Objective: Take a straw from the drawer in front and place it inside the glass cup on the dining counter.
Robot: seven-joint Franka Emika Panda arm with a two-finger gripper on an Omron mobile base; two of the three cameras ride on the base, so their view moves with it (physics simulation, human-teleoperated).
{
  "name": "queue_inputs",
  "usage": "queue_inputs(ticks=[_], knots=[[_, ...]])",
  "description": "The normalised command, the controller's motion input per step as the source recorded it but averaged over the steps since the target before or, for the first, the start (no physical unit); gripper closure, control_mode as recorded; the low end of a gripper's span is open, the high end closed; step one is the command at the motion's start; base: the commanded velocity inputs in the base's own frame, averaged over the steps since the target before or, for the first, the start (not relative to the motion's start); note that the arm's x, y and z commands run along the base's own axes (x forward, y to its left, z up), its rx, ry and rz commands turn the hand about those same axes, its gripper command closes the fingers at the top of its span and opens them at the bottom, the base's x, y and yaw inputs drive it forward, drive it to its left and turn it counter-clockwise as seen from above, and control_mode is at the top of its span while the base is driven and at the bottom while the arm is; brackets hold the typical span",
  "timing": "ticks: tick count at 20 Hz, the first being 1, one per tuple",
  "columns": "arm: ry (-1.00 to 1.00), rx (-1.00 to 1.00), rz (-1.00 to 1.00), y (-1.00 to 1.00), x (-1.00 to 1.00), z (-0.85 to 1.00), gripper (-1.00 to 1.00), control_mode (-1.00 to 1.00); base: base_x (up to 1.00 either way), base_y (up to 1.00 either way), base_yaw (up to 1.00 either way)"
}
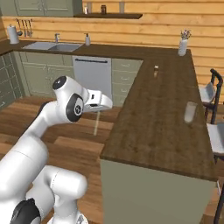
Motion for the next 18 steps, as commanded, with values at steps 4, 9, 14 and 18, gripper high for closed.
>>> queue_inputs(ticks=[4, 9, 14, 18], knots=[[0.0, 0.0, 0.0, 0.0, 0.0, 0.0, 1.0, 1.0, 0.0, -1.0, 0.0], [0.0, 0.0, 0.0, 0.0, 0.0, 0.0, 1.0, 1.0, 0.0, -1.0, 0.0], [0.0, 0.0, 0.0, 0.0, 0.0, 0.0, 1.0, 1.0, 0.0, -1.0, 0.08], [0.0, 0.0, 0.0, 0.0, 0.0, 0.0, 1.0, 1.0, 0.0, -1.0, 0.26]])
